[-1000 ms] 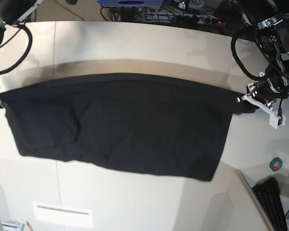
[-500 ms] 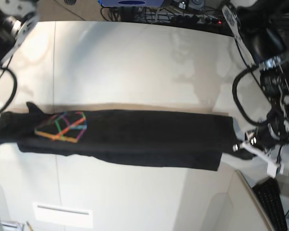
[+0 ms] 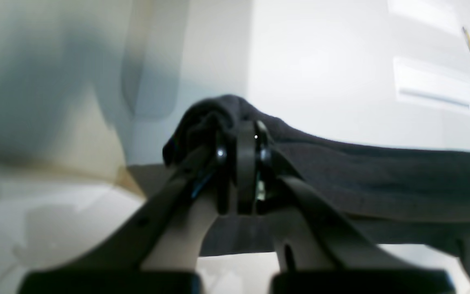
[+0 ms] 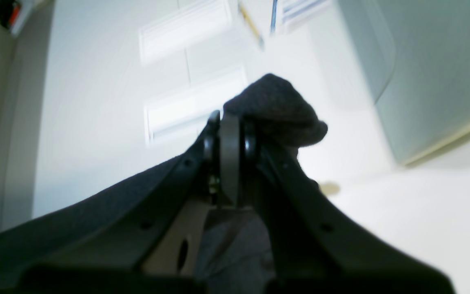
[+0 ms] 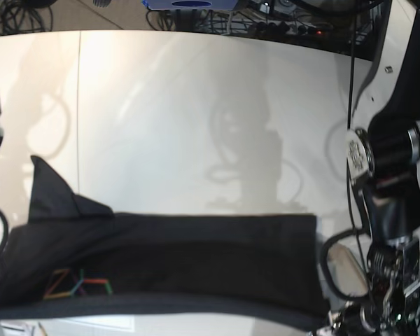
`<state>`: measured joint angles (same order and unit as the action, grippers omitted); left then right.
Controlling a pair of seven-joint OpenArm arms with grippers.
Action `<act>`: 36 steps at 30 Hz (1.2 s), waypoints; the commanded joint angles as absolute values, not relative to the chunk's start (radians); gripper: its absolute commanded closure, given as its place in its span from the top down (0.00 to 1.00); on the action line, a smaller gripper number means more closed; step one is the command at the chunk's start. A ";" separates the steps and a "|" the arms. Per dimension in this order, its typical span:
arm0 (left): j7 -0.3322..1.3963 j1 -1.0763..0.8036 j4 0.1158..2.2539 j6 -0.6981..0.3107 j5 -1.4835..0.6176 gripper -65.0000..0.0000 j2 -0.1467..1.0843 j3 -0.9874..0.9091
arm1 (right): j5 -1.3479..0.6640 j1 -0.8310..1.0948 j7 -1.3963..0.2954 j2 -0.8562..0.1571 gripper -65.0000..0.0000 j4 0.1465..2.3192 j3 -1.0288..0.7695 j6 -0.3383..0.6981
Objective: Layout the t-shirt on the table in an organized manner, then fold the t-shirt properly
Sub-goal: 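Lift the shirt with both grippers and flip it over, then lay the shirt down with both grippers and pull it flat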
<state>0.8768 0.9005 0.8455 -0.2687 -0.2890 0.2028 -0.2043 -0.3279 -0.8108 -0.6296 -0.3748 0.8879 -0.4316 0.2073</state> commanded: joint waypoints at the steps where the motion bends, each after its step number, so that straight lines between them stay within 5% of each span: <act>1: 0.825 0.993 0.832 -0.272 -0.298 0.00 0.213 -0.196 | -0.340 -0.883 -0.582 -0.410 0.00 0.911 -0.423 0.213; 6: 0.791 1.188 0.766 -0.272 -0.298 0.00 0.206 -0.199 | -0.340 -1.030 -0.588 -0.460 0.00 0.963 -0.398 0.213; 11: 0.845 1.216 0.941 -0.272 -0.298 0.00 0.211 -0.199 | -0.341 -1.055 -0.688 -0.499 0.00 1.225 -0.407 0.213; 16: 0.993 0.990 1.270 -0.272 -0.295 0.00 0.213 -0.199 | -0.341 -0.843 -0.885 -0.493 0.00 1.514 -0.409 0.213; 21: 1.032 0.670 1.474 -0.272 -0.289 0.00 0.213 -0.199 | -0.341 -0.504 -0.894 -0.406 0.00 1.583 -0.432 0.209; 26: 1.015 0.418 1.472 -0.272 -0.289 0.00 0.208 -0.199 | -0.341 -0.248 -0.785 -0.277 0.00 1.474 -0.578 0.211; 36: 0.860 0.131 1.354 -0.272 -0.289 0.00 0.231 -0.200 | -0.341 0.028 -0.536 -0.245 0.00 1.214 -0.584 0.213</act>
